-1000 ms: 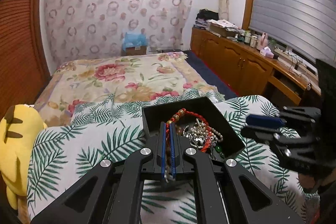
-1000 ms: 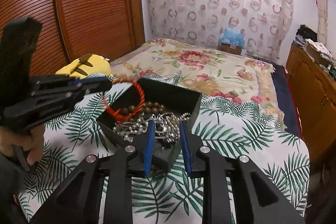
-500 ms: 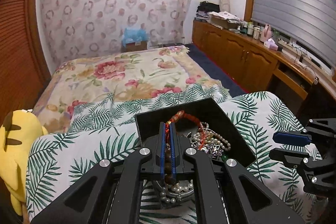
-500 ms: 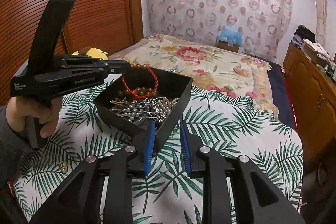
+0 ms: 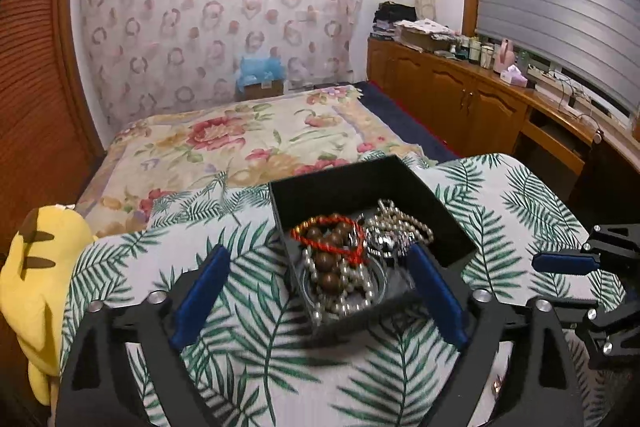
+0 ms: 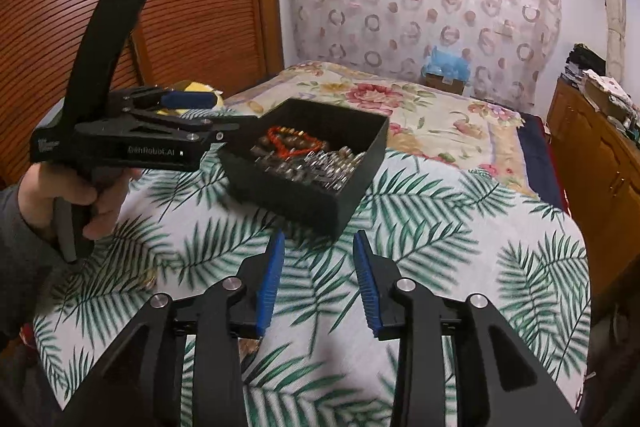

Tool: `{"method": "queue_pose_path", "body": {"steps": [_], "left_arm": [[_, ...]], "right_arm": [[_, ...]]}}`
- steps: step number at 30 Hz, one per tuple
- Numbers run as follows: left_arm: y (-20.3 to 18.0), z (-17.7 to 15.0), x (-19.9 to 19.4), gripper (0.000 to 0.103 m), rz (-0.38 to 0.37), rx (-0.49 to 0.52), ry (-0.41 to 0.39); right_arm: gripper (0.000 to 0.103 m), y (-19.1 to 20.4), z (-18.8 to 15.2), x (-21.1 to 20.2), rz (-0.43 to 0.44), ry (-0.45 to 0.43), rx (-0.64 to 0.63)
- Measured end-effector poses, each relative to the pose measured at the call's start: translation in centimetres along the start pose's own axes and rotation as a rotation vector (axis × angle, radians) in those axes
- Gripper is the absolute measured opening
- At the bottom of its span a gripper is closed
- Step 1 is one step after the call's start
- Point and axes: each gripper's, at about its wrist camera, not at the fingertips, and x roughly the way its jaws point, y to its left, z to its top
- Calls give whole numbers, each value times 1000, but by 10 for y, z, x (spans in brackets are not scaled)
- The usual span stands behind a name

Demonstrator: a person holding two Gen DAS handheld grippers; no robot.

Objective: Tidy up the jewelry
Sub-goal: 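Move both tools back from the box to the gold ring and earring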

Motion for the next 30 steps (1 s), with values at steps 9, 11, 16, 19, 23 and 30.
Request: {"method": "queue_pose_path", "body": {"steps": [9, 11, 16, 19, 23, 30], "left_arm": [[-1, -21, -23, 92, 1, 3, -10], [-2, -26, -28, 92, 3, 9, -10], [-5, -46, -41, 92, -20, 29, 11], [-7, -61, -46, 92, -36, 40, 41], [-10, -78, -53, 92, -66, 43, 68], [-13, -100, -64, 92, -124, 38, 95]], "right_arm": [[39, 17, -27, -5, 29, 41, -9], [39, 20, -33, -4, 33, 56, -14], [39, 28, -44, 0, 41, 93, -31], [39, 31, -50, 2, 43, 115, -42], [39, 34, -54, 7, 44, 136, -50], [39, 41, -53, 17, 34, 157, -79]]}}
